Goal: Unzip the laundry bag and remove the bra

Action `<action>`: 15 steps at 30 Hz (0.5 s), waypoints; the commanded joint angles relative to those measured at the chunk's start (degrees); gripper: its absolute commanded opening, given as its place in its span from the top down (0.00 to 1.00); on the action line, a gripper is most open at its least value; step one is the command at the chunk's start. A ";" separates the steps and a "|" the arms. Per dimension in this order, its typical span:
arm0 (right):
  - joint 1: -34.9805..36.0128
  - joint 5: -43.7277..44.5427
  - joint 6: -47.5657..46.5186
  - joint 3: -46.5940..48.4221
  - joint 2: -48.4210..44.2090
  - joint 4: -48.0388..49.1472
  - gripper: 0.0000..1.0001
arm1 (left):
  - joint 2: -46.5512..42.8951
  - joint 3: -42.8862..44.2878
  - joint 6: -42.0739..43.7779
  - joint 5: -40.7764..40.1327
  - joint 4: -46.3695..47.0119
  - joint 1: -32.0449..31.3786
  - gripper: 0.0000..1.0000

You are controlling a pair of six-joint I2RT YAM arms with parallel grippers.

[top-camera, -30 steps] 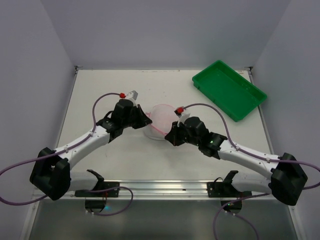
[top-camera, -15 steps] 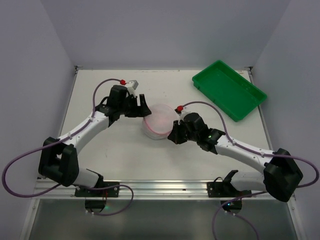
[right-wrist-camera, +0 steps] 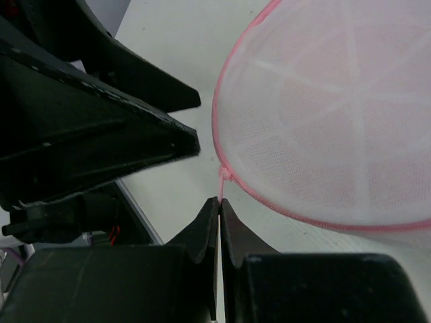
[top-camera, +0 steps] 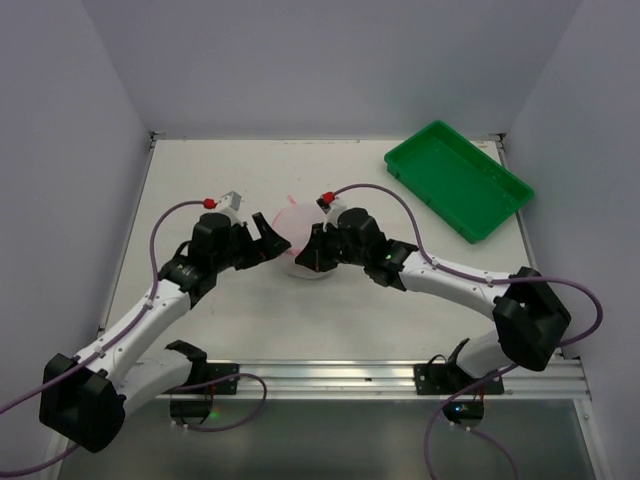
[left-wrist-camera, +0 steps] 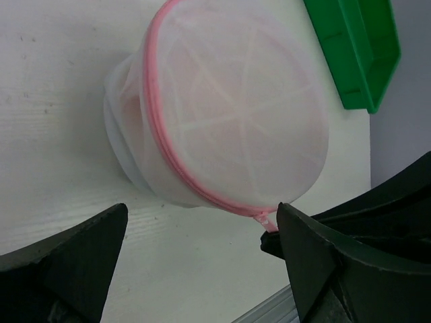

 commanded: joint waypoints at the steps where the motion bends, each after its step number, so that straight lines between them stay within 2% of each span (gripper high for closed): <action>1: 1.21 -0.69 1.25 2.51 0.89 2.79 1.00 | 0.02 -3.47 -7.27 -2.15 5.16 -2.41 0.06; 5: 2.01 -0.42 0.55 2.25 0.72 1.99 1.00 | 3.27 -3.39 -9.64 -1.81 8.76 -3.21 0.15; 7: 2.01 -0.16 0.20 1.37 0.28 1.82 1.00 | 4.24 -3.74 -10.61 -1.63 12.37 -3.30 0.26; 8: 2.01 0.54 -0.24 0.59 -0.42 1.64 1.00 | 4.77 -3.65 -11.05 -2.32 13.51 -3.21 0.41; 10: 2.01 1.68 -0.76 -0.29 -1.47 1.20 1.00 | 5.21 -3.39 -10.97 -3.12 14.83 -3.21 0.61; 11: 2.01 2.03 -1.55 -0.73 -2.70 0.16 1.00 | 5.39 -2.95 -10.54 -3.73 15.01 -3.21 0.79; 14: 1.57 6.33 -4.71 -3.02 -4.90 -2.65 1.00 | 6.53 -1.90 -8.61 -4.00 13.87 -2.86 1.00; 15: 1.13 7.04 -5.24 -4.42 -6.65 -3.19 1.00 | 6.97 -1.81 -8.08 -3.83 13.61 -2.25 1.00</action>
